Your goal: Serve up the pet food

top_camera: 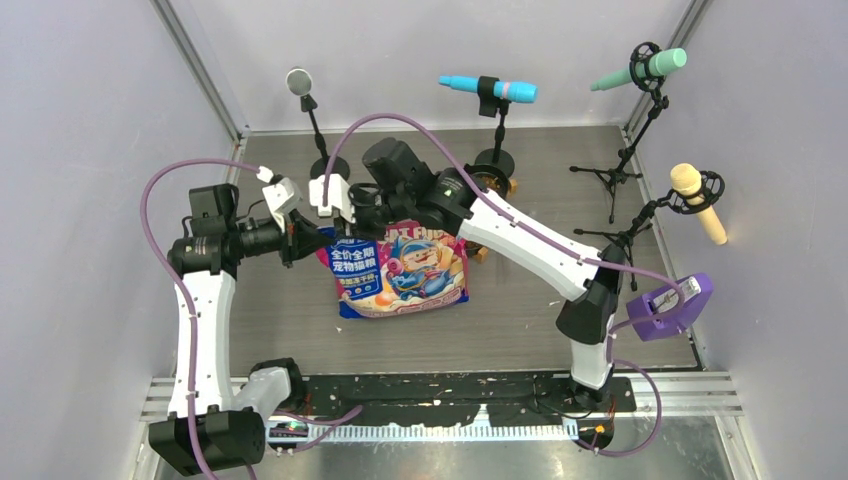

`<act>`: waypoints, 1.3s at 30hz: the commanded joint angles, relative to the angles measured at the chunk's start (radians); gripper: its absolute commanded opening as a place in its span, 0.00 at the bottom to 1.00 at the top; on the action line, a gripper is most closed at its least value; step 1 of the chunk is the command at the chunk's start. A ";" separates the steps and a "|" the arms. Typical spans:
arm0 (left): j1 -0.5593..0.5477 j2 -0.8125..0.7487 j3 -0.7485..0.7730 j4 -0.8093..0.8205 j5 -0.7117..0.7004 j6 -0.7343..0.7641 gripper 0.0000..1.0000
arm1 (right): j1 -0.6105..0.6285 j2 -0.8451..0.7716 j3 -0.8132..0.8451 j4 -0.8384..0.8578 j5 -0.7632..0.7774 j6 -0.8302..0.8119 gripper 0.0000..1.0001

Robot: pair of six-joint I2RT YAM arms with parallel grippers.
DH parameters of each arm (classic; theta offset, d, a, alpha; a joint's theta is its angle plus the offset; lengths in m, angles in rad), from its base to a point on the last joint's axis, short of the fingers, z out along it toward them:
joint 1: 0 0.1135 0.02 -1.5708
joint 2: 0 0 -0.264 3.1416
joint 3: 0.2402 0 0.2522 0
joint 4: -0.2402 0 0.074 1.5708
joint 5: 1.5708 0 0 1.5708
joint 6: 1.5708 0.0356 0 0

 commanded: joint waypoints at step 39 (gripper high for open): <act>0.022 -0.005 0.012 0.021 -0.119 -0.050 0.00 | -0.089 -0.400 -0.520 0.091 0.670 -0.423 0.05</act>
